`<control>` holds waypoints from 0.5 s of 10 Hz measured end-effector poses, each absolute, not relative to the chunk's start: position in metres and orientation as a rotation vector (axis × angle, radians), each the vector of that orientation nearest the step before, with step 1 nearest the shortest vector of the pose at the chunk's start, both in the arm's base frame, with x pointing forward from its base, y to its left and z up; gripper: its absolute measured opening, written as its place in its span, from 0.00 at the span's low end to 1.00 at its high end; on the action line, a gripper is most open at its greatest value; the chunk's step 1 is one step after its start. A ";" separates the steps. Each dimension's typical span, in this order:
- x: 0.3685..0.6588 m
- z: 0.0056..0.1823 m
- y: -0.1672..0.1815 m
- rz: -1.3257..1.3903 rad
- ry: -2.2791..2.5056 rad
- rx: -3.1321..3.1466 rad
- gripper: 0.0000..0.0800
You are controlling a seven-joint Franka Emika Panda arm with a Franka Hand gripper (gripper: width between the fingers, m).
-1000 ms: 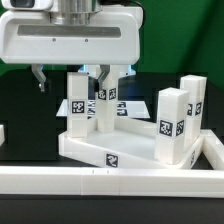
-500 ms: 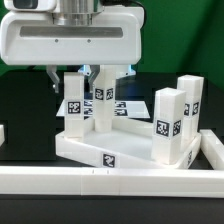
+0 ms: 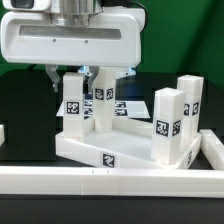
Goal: Assemble desk
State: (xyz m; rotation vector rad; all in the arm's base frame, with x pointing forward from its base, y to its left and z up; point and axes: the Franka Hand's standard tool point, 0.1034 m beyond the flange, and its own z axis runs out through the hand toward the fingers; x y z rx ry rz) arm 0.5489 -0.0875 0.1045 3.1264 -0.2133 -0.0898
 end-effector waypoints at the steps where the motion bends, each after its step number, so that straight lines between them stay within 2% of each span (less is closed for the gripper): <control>1: 0.549 0.104 -0.087 -0.090 -0.328 3.114 0.36; 5: 0.547 0.103 -0.094 -0.081 -1.037 3.033 0.36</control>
Offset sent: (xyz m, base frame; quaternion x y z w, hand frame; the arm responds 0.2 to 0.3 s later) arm -0.0142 0.0012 -0.0049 0.1121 -0.0324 0.3481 0.9302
